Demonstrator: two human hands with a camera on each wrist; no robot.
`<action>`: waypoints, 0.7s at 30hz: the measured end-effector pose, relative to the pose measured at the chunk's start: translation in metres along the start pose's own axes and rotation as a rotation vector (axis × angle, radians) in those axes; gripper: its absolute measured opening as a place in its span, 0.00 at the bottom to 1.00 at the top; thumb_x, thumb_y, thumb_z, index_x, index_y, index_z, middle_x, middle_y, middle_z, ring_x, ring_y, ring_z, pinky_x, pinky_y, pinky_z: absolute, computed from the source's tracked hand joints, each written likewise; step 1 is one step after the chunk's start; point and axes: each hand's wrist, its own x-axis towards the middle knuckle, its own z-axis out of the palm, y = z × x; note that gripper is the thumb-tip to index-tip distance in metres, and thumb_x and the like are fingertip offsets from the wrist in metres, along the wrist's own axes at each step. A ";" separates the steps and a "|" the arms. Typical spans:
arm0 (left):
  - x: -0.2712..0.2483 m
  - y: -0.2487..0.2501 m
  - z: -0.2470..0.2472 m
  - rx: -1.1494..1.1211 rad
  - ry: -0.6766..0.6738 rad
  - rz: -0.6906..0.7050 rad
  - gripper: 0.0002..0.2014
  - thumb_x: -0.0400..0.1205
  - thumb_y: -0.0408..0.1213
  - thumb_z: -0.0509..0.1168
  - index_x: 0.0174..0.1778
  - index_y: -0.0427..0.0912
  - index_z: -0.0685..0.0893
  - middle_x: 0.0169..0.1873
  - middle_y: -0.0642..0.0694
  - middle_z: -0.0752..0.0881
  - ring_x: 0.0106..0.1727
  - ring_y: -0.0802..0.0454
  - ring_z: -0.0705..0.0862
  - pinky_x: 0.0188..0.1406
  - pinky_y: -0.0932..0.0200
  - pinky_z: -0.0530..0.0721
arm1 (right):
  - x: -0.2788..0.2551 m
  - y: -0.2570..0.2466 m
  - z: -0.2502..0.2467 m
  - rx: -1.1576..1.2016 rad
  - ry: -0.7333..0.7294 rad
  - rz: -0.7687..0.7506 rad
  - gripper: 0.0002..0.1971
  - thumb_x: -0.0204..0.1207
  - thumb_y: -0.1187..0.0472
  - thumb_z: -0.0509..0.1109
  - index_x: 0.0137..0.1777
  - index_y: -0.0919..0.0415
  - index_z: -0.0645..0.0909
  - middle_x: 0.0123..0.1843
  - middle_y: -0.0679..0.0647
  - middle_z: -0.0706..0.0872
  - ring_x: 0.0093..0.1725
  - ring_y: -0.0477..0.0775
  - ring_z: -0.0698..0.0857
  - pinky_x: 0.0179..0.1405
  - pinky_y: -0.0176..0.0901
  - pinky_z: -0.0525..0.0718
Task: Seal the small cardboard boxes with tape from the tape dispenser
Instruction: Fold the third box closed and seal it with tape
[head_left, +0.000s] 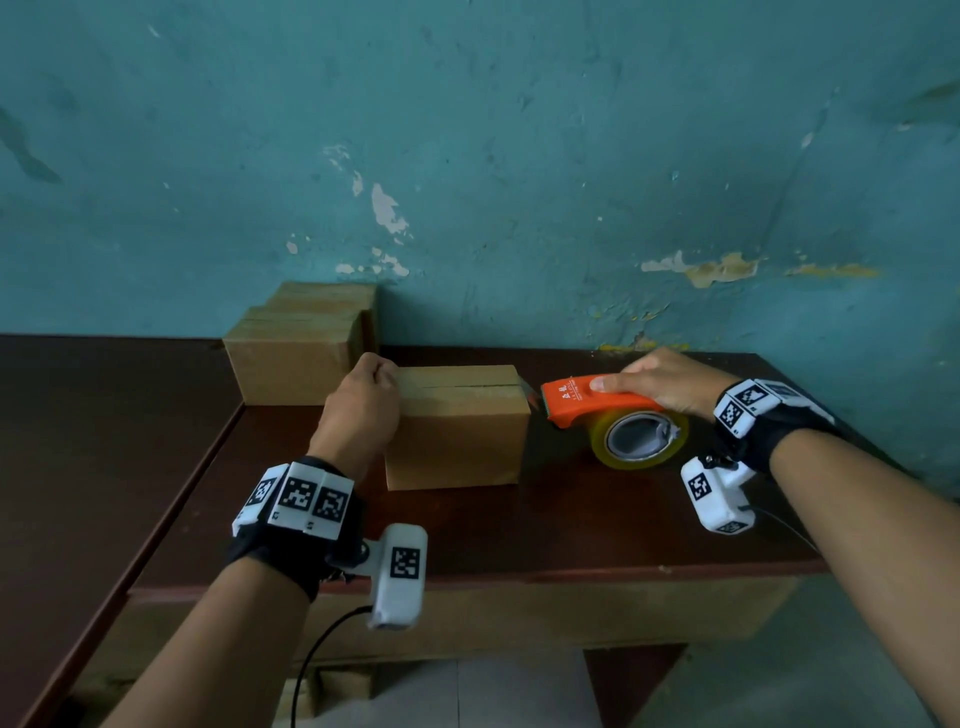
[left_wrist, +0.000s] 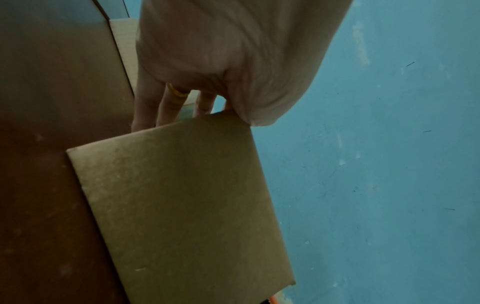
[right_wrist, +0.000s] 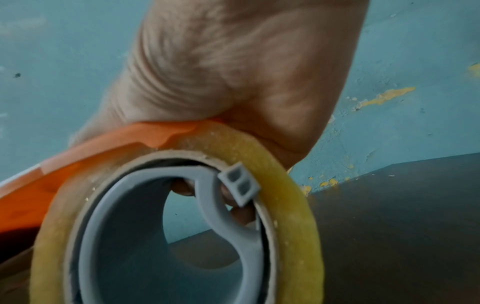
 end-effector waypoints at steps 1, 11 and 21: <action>-0.001 0.001 0.000 -0.002 0.003 0.000 0.13 0.95 0.49 0.47 0.65 0.55 0.76 0.50 0.50 0.80 0.46 0.54 0.78 0.40 0.52 0.75 | 0.001 -0.001 0.001 -0.003 -0.001 0.000 0.28 0.70 0.30 0.75 0.36 0.58 0.86 0.30 0.53 0.89 0.27 0.46 0.87 0.42 0.41 0.79; -0.003 0.004 0.001 -0.030 0.004 -0.005 0.15 0.94 0.48 0.48 0.69 0.53 0.77 0.59 0.44 0.81 0.56 0.43 0.80 0.60 0.43 0.80 | 0.016 -0.009 0.010 -0.068 -0.023 -0.010 0.30 0.68 0.26 0.77 0.28 0.53 0.81 0.27 0.53 0.82 0.27 0.50 0.81 0.43 0.47 0.76; -0.007 0.003 0.002 -0.067 0.005 -0.003 0.16 0.95 0.48 0.48 0.70 0.51 0.77 0.60 0.44 0.81 0.57 0.44 0.79 0.58 0.44 0.77 | 0.020 -0.013 0.011 -0.107 -0.061 -0.004 0.39 0.60 0.16 0.74 0.37 0.56 0.86 0.31 0.55 0.84 0.31 0.52 0.84 0.45 0.48 0.78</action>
